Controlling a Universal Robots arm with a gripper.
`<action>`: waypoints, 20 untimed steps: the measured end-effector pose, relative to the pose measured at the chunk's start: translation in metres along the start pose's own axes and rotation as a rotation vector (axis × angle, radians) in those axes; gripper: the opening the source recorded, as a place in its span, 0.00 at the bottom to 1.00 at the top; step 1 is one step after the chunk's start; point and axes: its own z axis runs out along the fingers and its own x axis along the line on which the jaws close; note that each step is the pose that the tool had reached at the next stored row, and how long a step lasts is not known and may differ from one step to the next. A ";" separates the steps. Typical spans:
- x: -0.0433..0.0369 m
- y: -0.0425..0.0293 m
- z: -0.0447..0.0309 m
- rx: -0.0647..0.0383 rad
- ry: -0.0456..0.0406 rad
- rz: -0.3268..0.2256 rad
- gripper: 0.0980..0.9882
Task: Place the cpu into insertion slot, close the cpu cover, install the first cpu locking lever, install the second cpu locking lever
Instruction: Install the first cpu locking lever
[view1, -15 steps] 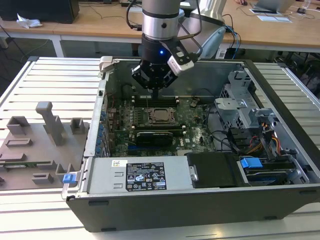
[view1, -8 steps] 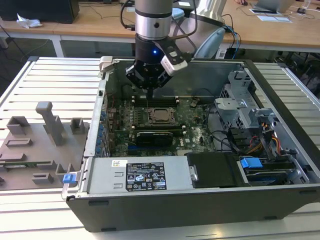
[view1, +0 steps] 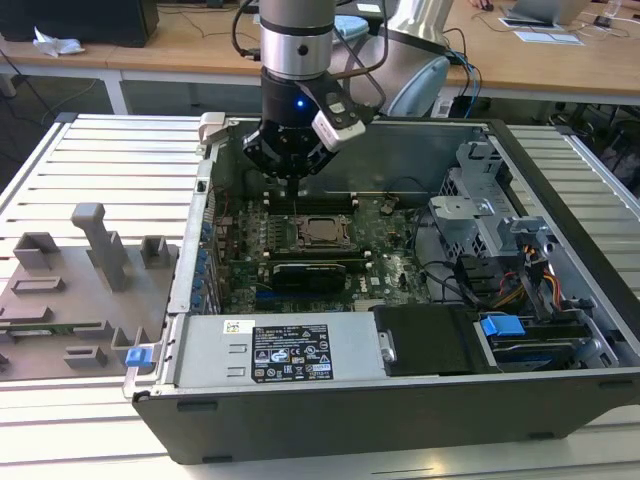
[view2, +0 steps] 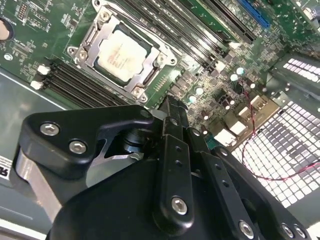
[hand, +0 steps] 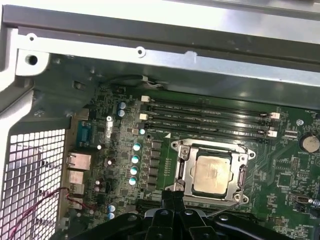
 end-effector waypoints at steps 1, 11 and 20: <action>-0.0004 0.0038 -0.0001 0.000 0.0000 0.000 0.01; 0.0024 0.0384 0.0016 0.000 0.0000 0.000 0.01; -0.0028 0.0443 0.0115 0.000 -0.0001 0.000 0.01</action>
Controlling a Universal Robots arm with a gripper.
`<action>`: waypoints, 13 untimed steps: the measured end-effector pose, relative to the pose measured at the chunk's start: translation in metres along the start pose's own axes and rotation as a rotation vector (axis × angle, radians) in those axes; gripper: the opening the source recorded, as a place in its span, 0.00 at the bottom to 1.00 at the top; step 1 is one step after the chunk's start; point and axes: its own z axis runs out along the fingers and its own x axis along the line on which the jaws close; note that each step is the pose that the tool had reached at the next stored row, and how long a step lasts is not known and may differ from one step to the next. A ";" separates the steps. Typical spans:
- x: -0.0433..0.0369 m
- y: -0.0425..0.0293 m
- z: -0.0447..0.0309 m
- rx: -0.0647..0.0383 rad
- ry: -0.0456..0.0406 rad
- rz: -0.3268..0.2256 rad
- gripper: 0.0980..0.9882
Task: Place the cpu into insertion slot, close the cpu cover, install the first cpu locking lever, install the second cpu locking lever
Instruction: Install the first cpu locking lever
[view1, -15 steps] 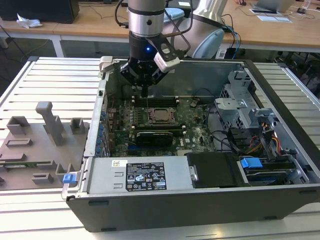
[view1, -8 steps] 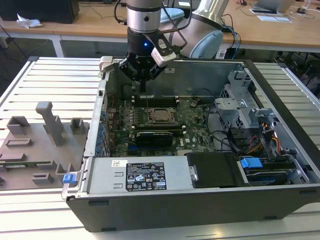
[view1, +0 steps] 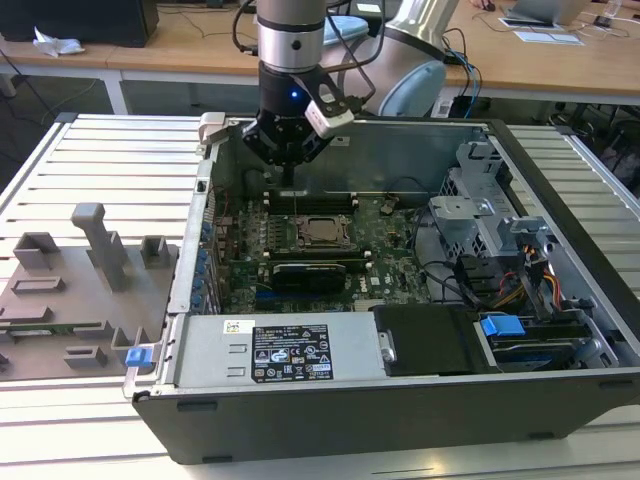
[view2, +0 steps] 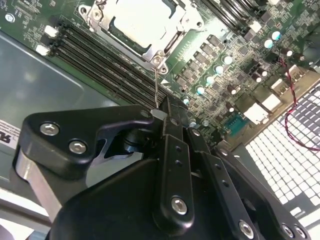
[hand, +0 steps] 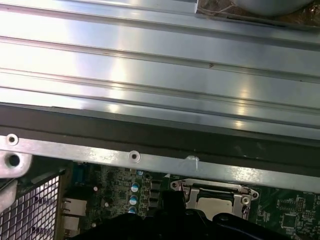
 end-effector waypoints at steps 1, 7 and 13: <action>-0.0007 0.0000 0.0002 0.000 0.0000 0.000 0.01; -0.0055 -0.0006 0.0015 0.000 0.0001 0.000 0.01; -0.0073 -0.0008 0.0018 0.000 0.0000 0.000 0.01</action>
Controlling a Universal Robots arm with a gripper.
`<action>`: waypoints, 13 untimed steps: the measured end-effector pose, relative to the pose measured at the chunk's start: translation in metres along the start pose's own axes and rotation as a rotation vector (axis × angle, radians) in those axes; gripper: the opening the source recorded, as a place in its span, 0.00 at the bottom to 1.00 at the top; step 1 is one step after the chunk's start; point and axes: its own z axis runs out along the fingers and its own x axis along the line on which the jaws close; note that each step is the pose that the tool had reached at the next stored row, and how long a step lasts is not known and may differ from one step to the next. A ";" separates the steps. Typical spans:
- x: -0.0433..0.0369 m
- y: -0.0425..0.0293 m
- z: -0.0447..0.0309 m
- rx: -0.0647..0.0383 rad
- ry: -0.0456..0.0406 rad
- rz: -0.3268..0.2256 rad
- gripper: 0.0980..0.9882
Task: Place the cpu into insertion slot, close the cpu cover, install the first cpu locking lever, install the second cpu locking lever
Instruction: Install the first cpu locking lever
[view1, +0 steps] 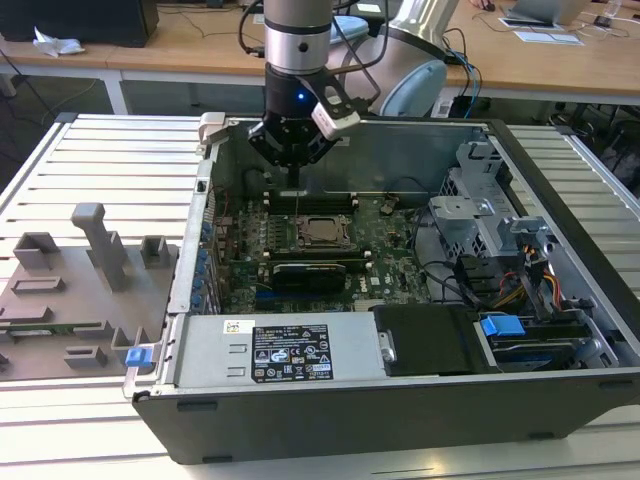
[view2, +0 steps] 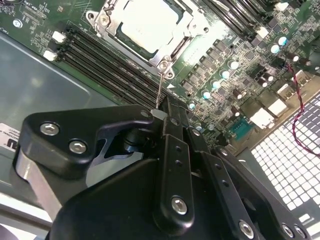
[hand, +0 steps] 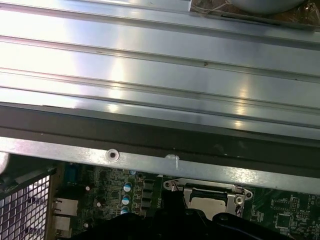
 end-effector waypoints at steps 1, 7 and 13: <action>-0.0002 0.0000 0.0000 0.000 0.0000 0.000 0.01; -0.0022 -0.0002 0.0014 0.000 0.0001 0.000 0.01; -0.0025 -0.0001 0.0068 0.000 0.0000 0.000 0.01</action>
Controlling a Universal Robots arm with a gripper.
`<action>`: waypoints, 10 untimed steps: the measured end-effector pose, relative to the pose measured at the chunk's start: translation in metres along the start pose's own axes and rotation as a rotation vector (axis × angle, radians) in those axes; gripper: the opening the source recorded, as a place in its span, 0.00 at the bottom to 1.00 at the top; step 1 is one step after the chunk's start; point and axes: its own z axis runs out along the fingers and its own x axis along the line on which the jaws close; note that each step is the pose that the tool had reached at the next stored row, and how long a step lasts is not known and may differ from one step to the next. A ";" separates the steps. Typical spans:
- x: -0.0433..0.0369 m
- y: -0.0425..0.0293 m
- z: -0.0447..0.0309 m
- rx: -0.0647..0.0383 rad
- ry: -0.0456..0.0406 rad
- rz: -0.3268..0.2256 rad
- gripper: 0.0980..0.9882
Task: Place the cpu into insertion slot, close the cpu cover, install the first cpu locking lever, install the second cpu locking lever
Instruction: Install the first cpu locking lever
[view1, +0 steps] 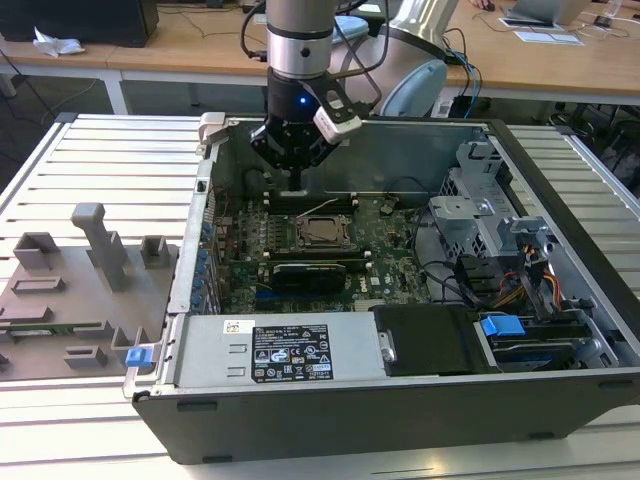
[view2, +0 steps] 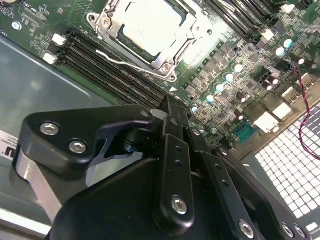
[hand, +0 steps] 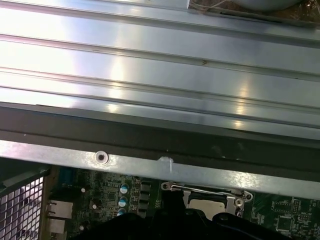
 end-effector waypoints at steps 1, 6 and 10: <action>0.0000 0.0000 0.0013 0.000 0.0001 0.000 0.01; 0.0000 0.0002 0.0075 0.000 0.0000 0.000 0.01; -0.0001 0.0003 0.0128 0.000 0.0000 0.000 0.01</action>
